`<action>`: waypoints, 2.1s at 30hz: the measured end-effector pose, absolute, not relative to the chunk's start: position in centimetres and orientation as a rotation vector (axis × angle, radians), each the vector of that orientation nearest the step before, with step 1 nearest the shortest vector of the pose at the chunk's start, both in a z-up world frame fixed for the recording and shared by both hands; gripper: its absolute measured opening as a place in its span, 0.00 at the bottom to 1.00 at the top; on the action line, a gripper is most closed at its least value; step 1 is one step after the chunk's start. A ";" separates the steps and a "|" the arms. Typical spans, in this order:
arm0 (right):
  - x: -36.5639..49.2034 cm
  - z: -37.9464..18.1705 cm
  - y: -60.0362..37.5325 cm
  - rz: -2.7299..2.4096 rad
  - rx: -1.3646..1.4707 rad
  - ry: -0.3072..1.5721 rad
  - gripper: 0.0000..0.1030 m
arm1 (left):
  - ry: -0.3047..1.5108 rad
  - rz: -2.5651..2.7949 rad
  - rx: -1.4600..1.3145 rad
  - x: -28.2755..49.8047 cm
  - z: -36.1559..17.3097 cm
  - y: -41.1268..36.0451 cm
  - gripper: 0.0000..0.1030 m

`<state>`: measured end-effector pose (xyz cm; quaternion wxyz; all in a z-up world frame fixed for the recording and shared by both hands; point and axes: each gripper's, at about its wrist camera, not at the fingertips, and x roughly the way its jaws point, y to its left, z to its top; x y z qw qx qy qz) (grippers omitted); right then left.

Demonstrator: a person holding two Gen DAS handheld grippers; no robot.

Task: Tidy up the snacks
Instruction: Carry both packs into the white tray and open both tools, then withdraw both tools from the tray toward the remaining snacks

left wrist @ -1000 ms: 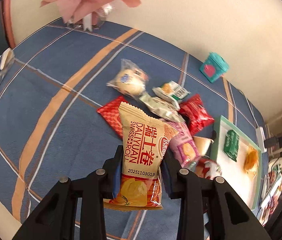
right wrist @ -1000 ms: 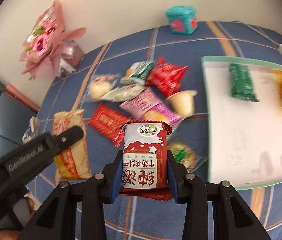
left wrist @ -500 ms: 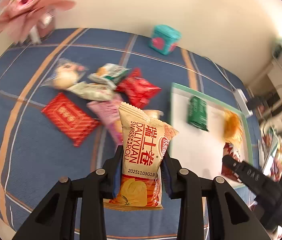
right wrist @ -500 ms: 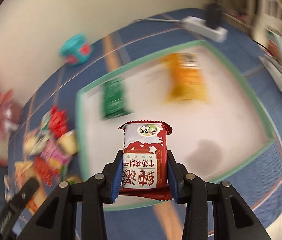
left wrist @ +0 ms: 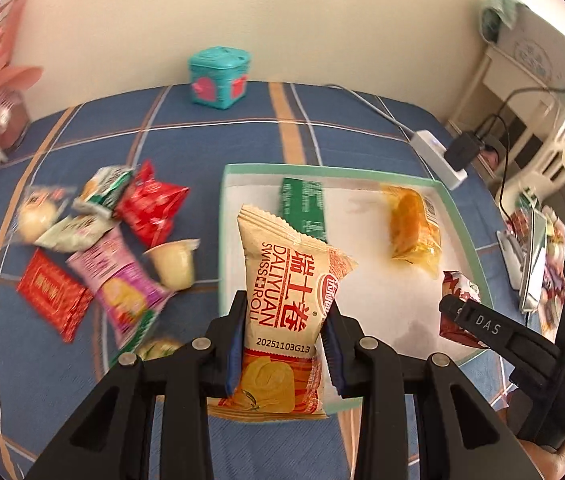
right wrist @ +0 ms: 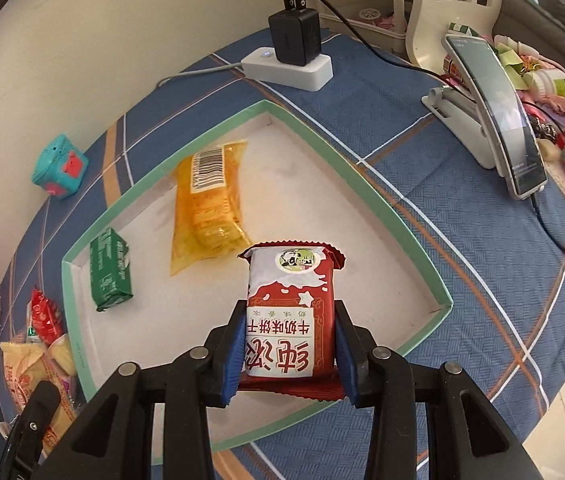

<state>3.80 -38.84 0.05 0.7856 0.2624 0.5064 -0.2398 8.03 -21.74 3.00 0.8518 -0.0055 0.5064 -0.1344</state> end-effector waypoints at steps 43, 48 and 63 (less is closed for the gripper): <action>5.4 -0.5 -38.7 -0.622 0.422 1.112 0.73 | 1.104 -0.244 0.077 11.0 0.8 -23.2 0.80; 5.4 -0.3 -38.0 -0.599 0.398 1.110 0.80 | 1.108 -0.200 0.004 11.5 1.5 -21.0 0.85; 6.0 0.9 -34.3 -0.462 0.348 1.089 1.00 | 1.096 0.063 -0.058 11.9 2.8 -11.6 0.97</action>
